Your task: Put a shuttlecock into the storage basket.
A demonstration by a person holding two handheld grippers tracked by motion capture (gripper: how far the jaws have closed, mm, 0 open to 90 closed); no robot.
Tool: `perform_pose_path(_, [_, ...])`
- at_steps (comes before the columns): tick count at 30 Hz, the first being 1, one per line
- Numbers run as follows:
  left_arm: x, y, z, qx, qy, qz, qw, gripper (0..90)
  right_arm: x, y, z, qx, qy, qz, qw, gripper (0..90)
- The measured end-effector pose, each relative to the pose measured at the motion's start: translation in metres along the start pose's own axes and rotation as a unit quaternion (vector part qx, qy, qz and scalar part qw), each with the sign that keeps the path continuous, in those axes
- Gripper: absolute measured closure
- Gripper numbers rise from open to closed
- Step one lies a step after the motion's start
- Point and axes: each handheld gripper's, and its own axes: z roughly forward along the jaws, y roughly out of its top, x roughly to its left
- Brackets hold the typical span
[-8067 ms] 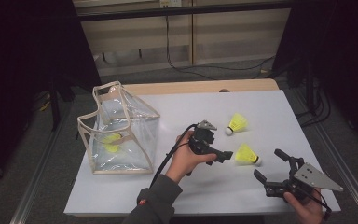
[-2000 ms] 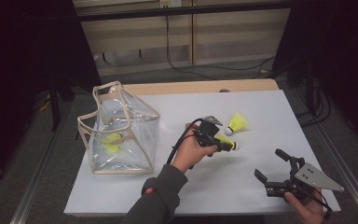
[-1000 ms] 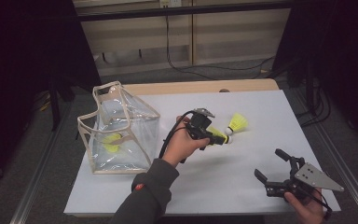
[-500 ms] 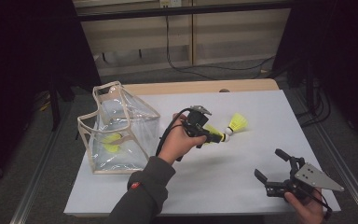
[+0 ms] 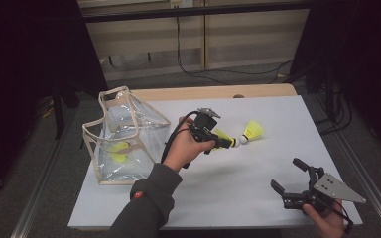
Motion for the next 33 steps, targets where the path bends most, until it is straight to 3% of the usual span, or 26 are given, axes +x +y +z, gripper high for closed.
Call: perform_pose_path(33, [0.000,0.014,-0.027,0.003,0.012,-0.002,0.9999,85.6,0.000,0.000,0.000,-0.001,-0.001,0.002,1.0000,0.9])
